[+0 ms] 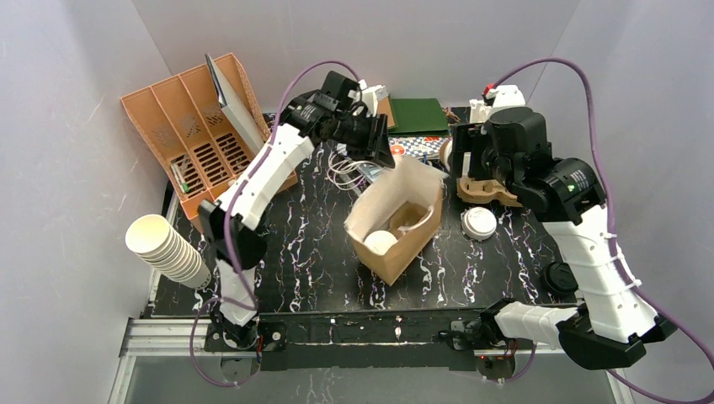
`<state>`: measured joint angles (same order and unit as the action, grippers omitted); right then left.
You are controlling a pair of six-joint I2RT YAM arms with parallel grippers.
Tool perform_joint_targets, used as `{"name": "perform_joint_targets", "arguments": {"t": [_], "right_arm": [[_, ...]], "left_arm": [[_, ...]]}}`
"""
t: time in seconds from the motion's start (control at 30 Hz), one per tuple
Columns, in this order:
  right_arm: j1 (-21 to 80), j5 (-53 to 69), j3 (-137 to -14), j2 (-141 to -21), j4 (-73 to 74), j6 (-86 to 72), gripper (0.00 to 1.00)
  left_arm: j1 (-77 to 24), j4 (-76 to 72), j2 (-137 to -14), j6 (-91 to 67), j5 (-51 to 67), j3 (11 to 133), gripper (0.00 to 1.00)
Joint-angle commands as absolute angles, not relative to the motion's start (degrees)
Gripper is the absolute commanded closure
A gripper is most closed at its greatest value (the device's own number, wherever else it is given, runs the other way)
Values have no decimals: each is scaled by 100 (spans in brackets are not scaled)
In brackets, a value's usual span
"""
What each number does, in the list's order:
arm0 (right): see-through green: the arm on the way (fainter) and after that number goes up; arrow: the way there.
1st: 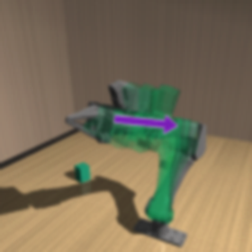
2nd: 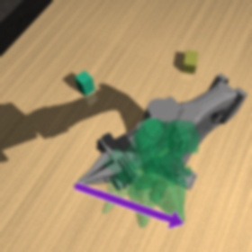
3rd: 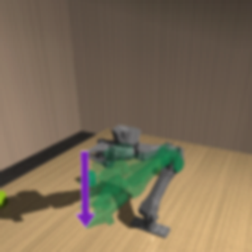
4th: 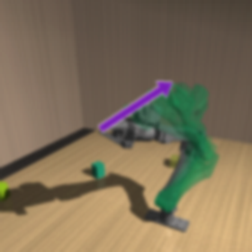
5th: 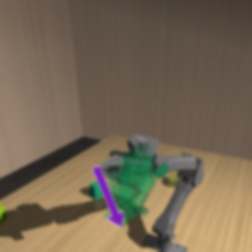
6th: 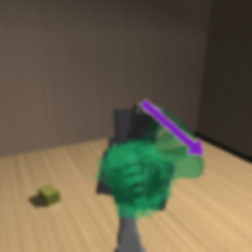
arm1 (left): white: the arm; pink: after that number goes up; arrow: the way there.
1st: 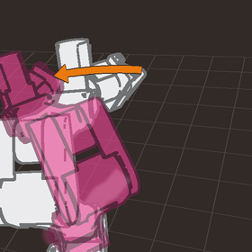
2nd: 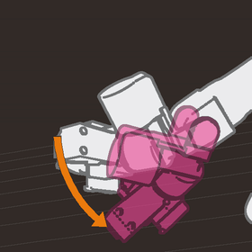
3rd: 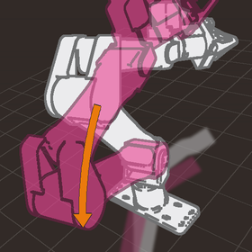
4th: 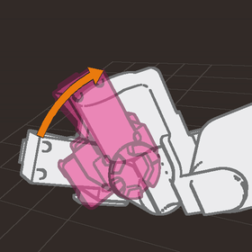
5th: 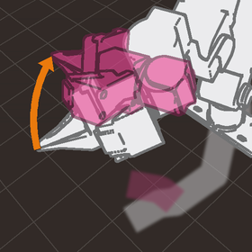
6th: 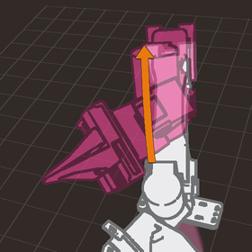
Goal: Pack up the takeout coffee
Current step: Place the coffee cup on the cup tray.
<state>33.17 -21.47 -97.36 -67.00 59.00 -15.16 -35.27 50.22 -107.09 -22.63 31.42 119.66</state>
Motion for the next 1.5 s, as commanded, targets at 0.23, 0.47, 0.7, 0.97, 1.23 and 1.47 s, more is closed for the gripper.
{"name": "perform_joint_targets", "arguments": {"t": [0.23, 0.47, 0.7, 0.97, 1.23, 1.47], "right_arm": [[3340, -3448, -10090, -6630, 6370, -1450, 50], [3345, -3471, -10029, -6480, 6153, -1191, 50], [3340, -3297, -9836, -6442, 5945, -1081, 50], [3344, -3144, -9616, -6260, 5765, -1108, 50], [3345, -3095, -9644, -6210, 5566, -924, 50], [3341, -3048, -9876, -6272, 5575, -891, 50]], "left_arm": [[-3533, 5024, -10575, -2814, 1832, 13723, 19], [-3540, 6685, -8716, -4684, -267, 12630, 21], [-4038, 7164, -7236, -7331, -289, 10343, 23], [-5377, 7038, -7323, -8843, -1180, 9702, 8], [-6111, 5986, -7661, -9522, -1714, 9048, 14], [-6144, 5303, -7832, -9534, -2149, 8501, 37]]}}
